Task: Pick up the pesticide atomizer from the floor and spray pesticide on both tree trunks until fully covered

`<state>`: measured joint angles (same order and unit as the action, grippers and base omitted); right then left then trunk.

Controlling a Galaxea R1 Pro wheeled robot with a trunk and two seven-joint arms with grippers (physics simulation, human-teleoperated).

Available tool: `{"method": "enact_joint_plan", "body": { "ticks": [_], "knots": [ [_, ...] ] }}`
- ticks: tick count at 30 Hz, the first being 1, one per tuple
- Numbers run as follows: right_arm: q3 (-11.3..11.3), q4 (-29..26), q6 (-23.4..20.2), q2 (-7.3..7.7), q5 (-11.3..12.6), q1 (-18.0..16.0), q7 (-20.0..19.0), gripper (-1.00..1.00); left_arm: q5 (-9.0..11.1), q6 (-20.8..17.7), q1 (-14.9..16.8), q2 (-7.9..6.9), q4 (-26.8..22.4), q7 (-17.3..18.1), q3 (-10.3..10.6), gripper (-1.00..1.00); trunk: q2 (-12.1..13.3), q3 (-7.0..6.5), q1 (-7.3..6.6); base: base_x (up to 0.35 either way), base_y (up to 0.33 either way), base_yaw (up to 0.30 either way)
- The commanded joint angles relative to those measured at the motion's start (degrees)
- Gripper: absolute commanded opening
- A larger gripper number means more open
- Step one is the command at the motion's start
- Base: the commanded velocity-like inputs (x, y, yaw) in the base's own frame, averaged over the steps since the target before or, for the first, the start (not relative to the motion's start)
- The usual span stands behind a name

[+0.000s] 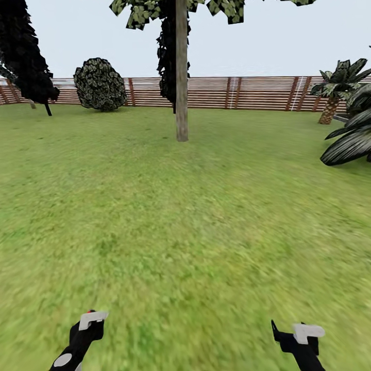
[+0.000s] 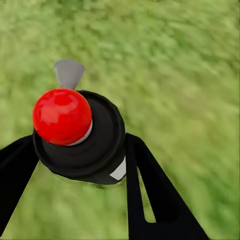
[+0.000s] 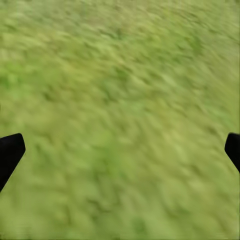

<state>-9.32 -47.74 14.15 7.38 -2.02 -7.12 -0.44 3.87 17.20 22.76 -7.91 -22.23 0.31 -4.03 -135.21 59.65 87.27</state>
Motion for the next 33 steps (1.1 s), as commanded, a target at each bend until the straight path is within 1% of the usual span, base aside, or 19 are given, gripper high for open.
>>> {"method": "enact_joint_plan", "body": {
  "ticks": [1, 33],
  "knots": [
    [0.0, -0.01, 0.0, 0.0, 0.0, 0.0, 0.0, 1.0, 0.0, 0.01, 0.0, 0.0, -0.01, 0.04, -0.01, -1.0, 0.0, 0.0, 0.0, 0.338, 0.071, 0.0],
    [0.0, -0.07, 0.0, -0.01, 0.0, 0.0, 0.0, 1.0, 0.0, 0.01, 0.0, 0.0, -0.01, 0.04, -0.03, -1.0, 0.0, 0.0, 0.0, 0.337, 0.07, 0.0]
  ]
}}
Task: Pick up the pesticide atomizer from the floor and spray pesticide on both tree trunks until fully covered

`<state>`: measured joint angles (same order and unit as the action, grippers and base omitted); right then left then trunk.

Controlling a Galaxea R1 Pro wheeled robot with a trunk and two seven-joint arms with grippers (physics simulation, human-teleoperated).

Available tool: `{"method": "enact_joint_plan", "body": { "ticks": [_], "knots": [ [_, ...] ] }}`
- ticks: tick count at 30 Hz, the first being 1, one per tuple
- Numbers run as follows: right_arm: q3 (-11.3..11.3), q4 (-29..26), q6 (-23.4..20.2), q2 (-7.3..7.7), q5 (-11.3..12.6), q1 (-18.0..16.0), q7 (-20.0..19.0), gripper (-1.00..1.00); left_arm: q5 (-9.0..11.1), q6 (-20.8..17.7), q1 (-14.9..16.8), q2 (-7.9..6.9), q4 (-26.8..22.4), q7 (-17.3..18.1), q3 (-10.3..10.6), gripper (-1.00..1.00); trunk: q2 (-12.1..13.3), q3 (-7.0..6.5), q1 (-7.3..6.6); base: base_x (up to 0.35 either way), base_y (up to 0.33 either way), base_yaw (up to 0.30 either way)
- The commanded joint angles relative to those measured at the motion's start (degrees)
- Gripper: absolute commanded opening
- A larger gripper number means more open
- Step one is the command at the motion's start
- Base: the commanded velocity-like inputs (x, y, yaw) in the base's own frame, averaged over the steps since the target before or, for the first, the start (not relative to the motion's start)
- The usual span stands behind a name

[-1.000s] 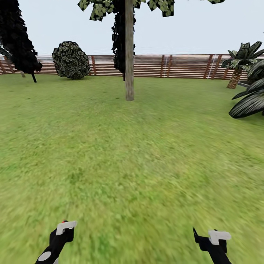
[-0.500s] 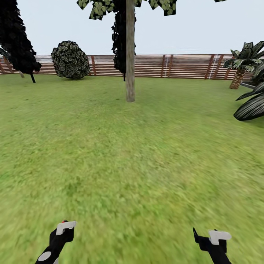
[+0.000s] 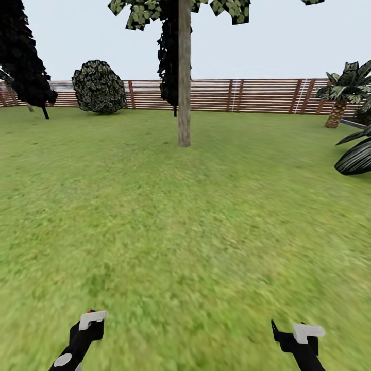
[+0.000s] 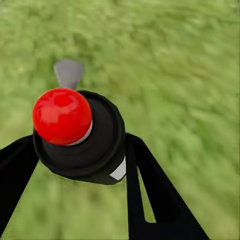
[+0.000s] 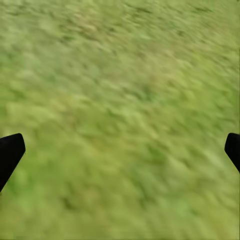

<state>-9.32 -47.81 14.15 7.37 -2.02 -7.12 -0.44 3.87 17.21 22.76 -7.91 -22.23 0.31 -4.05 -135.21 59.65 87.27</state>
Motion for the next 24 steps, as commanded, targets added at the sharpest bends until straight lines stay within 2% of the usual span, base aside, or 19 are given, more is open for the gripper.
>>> {"method": "enact_joint_plan", "body": {
  "ticks": [1, 24],
  "knots": [
    [0.0, 0.0, 0.0, 0.0, 0.0, 0.0, 0.0, 1.0, 0.0, 0.0, 0.0, 0.0, -0.01, 0.04, -0.02, -1.0, 0.0, 0.0, 0.0, 0.338, 0.063, 0.0],
    [0.0, 0.0, 0.0, 0.02, 0.0, 0.0, 0.0, 1.0, 0.0, -0.07, 0.0, 0.0, -0.01, 0.04, -0.07, -1.0, 0.0, 0.0, 0.0, 0.337, 0.07, 0.0]
  ]
}}
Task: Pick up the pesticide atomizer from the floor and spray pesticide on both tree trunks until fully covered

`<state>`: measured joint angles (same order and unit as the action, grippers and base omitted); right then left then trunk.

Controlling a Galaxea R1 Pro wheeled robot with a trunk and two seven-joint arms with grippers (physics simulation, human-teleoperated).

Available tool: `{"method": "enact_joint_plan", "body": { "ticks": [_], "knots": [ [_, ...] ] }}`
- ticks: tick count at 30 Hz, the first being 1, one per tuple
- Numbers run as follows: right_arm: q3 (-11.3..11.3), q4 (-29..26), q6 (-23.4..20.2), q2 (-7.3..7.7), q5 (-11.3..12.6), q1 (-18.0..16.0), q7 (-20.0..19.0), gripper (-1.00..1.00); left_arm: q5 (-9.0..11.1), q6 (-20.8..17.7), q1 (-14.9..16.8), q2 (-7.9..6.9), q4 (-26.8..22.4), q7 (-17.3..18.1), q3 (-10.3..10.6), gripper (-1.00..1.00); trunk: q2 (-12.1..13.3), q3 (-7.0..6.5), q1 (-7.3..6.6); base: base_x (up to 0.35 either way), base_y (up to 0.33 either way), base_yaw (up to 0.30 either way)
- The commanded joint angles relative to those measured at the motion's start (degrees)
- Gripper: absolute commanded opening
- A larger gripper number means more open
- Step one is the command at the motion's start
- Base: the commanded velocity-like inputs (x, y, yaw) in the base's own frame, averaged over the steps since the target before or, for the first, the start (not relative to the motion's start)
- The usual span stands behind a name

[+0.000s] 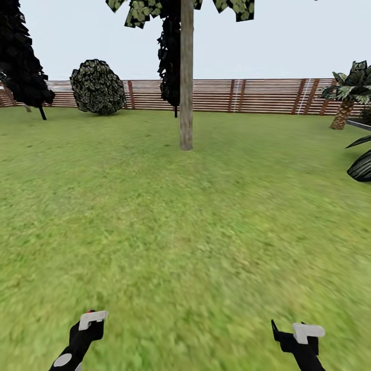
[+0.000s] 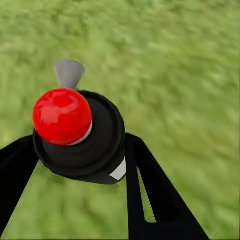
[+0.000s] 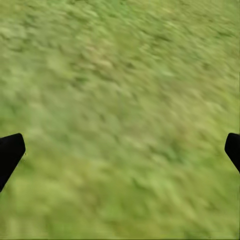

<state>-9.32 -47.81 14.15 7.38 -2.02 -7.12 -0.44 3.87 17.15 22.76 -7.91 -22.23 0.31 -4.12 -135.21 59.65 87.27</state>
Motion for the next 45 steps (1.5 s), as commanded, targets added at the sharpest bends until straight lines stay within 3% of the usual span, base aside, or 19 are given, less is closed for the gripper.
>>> {"method": "enact_joint_plan", "body": {
  "ticks": [1, 45],
  "knots": [
    [0.0, 0.0, 0.0, 0.0, 0.0, 0.0, 0.0, 1.0, 0.0, 0.0, 0.0, 0.0, -0.01, 0.04, -0.01, -1.0, 0.0, 0.0, 0.0, 0.337, 0.071, 0.0],
    [0.0, 0.07, 0.0, 0.0, 0.0, 0.0, 0.0, 1.0, 0.0, -0.01, 0.0, 0.0, -0.01, 0.13, -0.01, -1.0, 0.0, 0.0, 0.0, 0.337, 0.05, 0.0]
  ]
}}
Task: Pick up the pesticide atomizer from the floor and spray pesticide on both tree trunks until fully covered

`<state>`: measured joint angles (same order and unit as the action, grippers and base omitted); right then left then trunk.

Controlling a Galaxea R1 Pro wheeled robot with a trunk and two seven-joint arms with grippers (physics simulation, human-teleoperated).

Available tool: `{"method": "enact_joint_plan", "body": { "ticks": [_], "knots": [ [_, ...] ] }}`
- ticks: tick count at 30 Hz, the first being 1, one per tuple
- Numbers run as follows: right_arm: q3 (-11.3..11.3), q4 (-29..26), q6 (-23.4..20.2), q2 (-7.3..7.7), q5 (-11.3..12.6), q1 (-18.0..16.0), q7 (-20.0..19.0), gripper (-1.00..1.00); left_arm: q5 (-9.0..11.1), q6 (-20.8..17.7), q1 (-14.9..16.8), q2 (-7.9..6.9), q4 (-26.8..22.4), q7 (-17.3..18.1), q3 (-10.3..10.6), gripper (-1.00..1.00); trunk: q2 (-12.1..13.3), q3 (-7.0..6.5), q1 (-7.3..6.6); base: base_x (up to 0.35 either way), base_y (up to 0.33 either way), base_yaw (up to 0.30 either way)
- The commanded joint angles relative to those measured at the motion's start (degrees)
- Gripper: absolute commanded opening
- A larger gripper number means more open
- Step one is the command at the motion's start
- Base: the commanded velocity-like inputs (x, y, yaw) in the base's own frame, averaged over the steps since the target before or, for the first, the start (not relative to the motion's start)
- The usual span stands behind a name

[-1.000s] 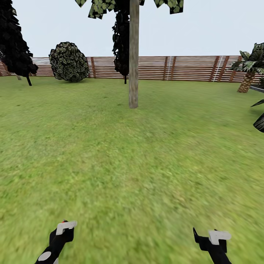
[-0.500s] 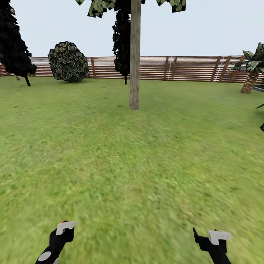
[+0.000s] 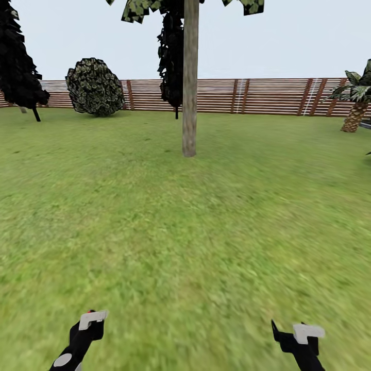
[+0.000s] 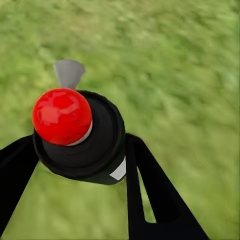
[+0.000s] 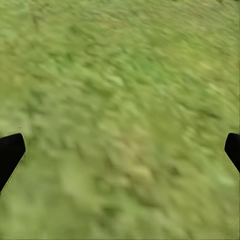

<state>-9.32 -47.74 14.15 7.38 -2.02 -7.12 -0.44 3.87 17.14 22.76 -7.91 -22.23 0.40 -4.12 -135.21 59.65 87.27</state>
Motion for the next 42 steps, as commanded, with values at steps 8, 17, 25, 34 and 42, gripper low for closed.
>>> {"method": "enact_joint_plan", "body": {
  "ticks": [8, 17, 25, 34, 42],
  "knots": [
    [0.0, -0.02, 0.0, 0.0, 0.0, 0.0, 0.0, 1.0, 0.0, 0.0, 0.0, 0.0, -0.01, 0.04, -0.01, -1.0, 0.0, 0.0, 0.0, 0.338, 0.0, 0.0],
    [0.0, 0.02, 0.0, 0.0, 0.0, 0.0, 0.0, 1.0, 0.0, 0.06, 0.0, 0.0, -0.01, 0.04, -0.01, -1.0, 0.0, 0.0, 0.0, 0.338, 0.0, 0.0],
    [0.0, -0.03, 0.0, 0.0, 0.0, 0.0, 0.0, 1.0, 0.0, 0.02, 0.0, 0.0, -0.01, 0.04, -0.01, -1.0, 0.0, 0.0, 0.0, 0.338, 0.0, 0.0],
    [0.0, -0.06, 0.0, 0.0, 0.0, 0.0, 0.0, 1.0, 0.0, 0.08, 0.0, 0.0, -0.01, 0.04, -0.01, -1.0, 0.0, 0.0, 0.0, 0.338, 0.0, 0.0],
    [0.0, -0.07, 0.0, 0.0, 0.0, 0.0, 0.0, 1.0, 0.0, 0.09, 0.0, 0.0, -0.01, 0.04, -0.01, -1.0, 0.0, 0.0, 0.0, 0.338, 0.0, 0.0]
  ]
}}
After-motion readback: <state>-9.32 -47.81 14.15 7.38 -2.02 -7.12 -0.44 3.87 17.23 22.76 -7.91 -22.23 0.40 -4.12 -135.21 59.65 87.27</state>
